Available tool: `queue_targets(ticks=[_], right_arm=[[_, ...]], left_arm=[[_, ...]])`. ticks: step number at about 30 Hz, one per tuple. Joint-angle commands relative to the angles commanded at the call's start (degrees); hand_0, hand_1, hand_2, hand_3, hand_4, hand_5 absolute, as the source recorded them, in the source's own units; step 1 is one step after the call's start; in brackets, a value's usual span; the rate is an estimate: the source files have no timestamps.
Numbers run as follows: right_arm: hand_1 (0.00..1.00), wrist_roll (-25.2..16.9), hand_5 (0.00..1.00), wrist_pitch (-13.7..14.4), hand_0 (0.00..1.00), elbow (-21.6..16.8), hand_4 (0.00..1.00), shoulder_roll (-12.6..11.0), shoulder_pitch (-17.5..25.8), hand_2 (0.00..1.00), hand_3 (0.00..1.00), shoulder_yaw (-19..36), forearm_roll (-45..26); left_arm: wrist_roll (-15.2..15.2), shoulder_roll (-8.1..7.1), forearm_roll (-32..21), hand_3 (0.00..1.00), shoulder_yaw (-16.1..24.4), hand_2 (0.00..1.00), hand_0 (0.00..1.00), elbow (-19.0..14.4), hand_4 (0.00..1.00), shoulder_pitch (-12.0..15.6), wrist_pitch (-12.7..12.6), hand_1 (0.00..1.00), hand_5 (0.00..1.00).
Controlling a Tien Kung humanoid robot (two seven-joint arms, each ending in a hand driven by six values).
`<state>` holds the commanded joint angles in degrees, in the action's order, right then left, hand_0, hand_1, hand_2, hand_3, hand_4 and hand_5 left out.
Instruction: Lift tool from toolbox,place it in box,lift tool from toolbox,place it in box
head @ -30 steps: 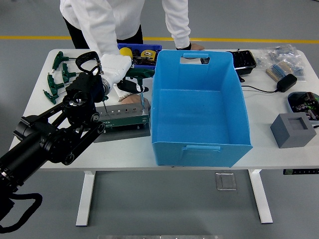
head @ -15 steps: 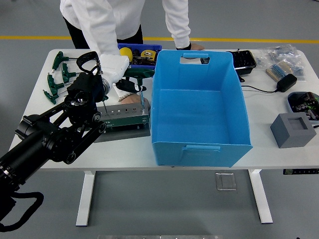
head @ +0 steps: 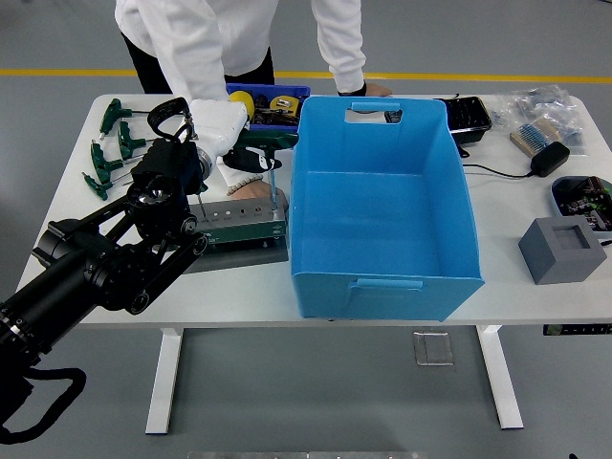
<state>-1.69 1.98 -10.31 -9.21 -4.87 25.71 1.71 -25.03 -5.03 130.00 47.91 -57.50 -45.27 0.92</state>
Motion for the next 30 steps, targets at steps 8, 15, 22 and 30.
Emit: queue_targets(ticks=[8, 15, 22, 30], right_arm=[[0.709, 0.0, 0.998, 0.1, 0.705, 0.0, 0.998, 0.0, 0.0, 0.813, 0.840, 0.2, 0.4], [0.709, 0.0, 0.998, 0.2, 0.702, 0.0, 0.998, 0.0, 0.0, 0.811, 0.840, 0.3, 0.6], [0.706, -0.1, 0.998, 0.3, 0.700, 0.0, 0.998, -0.1, 0.0, 0.809, 0.837, 0.1, 0.4], [0.705, -0.1, 0.998, 0.4, 0.697, 0.0, 0.998, 0.0, 0.0, 0.808, 0.834, 0.2, 0.6]], left_arm=[[0.2, 0.09, -1.4, 0.169, -0.2, 0.032, 0.071, 0.6, 0.998, 0.1, -1.0, 0.002, 0.703], [-0.1, 0.30, -6.6, 0.179, -0.4, 0.039, 0.088, 0.6, 0.998, 0.1, -2.3, 0.002, 0.707], [-0.5, 0.25, -10.0, 0.231, -0.1, 0.089, 0.094, -0.6, 0.998, -0.1, -2.8, 0.044, 0.707], [-1.1, 0.37, -10.4, 0.233, -0.3, 0.093, 0.094, -1.7, 0.998, -0.4, -1.4, 0.051, 0.702]])
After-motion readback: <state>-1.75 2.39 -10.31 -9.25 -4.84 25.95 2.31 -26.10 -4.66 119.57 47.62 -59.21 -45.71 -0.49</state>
